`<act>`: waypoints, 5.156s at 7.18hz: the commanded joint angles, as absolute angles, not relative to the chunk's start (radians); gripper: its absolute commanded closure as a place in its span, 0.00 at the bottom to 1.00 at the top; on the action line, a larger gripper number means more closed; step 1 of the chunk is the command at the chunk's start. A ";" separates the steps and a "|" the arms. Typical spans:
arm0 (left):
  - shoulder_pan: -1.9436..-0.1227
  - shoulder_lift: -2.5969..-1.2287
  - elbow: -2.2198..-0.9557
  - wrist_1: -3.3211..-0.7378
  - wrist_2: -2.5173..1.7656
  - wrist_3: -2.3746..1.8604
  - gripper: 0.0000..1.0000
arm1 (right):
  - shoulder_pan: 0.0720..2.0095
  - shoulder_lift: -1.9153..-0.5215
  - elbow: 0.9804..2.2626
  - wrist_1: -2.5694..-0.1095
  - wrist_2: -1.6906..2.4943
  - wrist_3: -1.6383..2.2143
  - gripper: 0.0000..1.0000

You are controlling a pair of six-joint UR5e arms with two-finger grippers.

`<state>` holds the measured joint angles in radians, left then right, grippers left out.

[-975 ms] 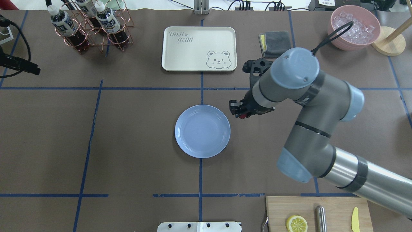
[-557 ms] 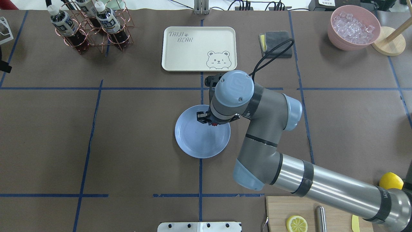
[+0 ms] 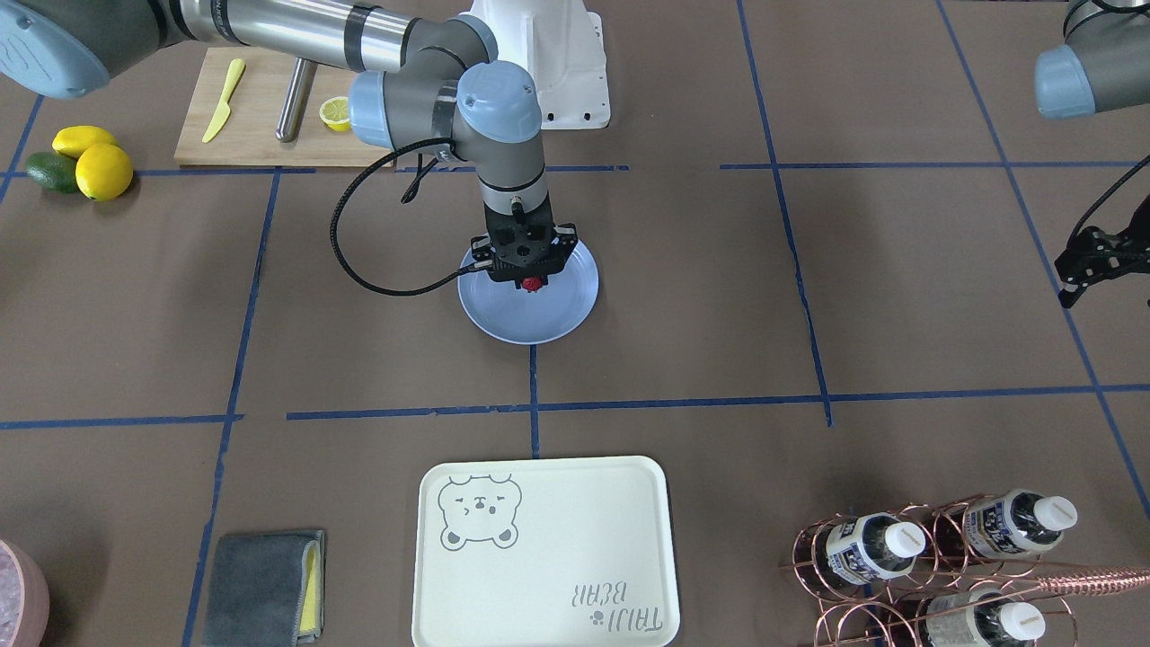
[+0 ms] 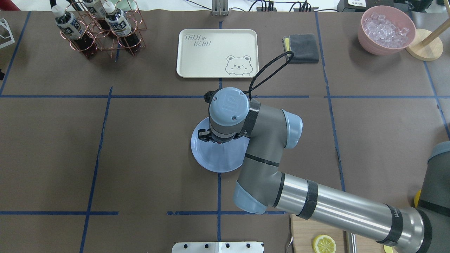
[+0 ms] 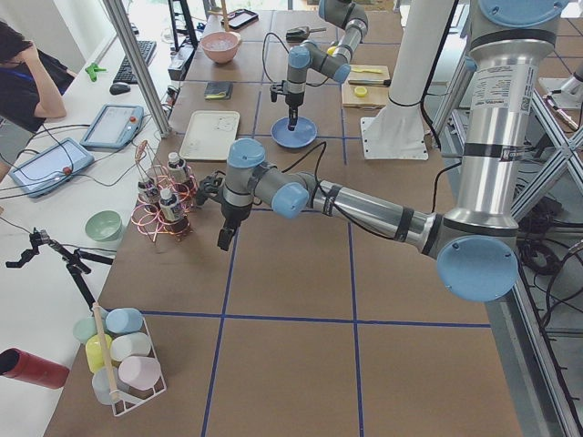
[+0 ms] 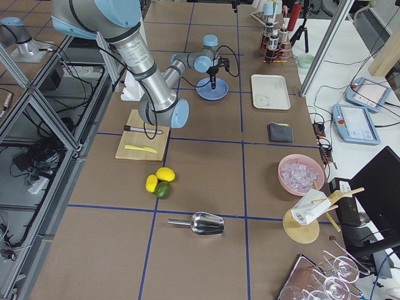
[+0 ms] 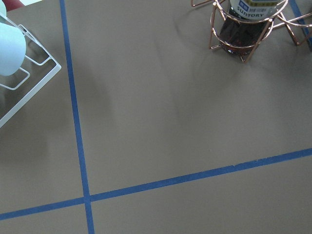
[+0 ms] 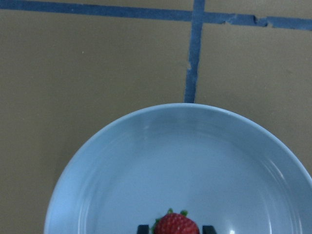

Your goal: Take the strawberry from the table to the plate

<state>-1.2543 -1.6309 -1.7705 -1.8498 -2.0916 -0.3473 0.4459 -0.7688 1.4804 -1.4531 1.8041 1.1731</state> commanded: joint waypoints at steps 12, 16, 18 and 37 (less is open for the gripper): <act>-1.606 -1.632 -1.520 -1.772 -2.315 0.328 0.00 | 1.287 -1.454 1.996 -1.925 2.235 0.098 0.00; -1.579 -1.640 -1.526 -1.735 -2.263 0.077 0.00 | 1.442 -1.537 1.831 -1.731 2.377 0.086 0.00; -1.572 -1.644 -1.528 -1.710 -2.264 0.048 0.00 | 1.488 -1.600 1.682 -1.568 2.431 0.011 0.00; -1.569 -1.634 -1.528 -1.701 -2.351 -0.020 0.00 | 1.620 -1.674 1.677 -1.555 2.441 -0.063 0.00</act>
<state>-1.5696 -1.6370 -1.5273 -1.7025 -2.3209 -0.0199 1.6199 -1.6724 1.6759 -1.5555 2.4393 -0.0641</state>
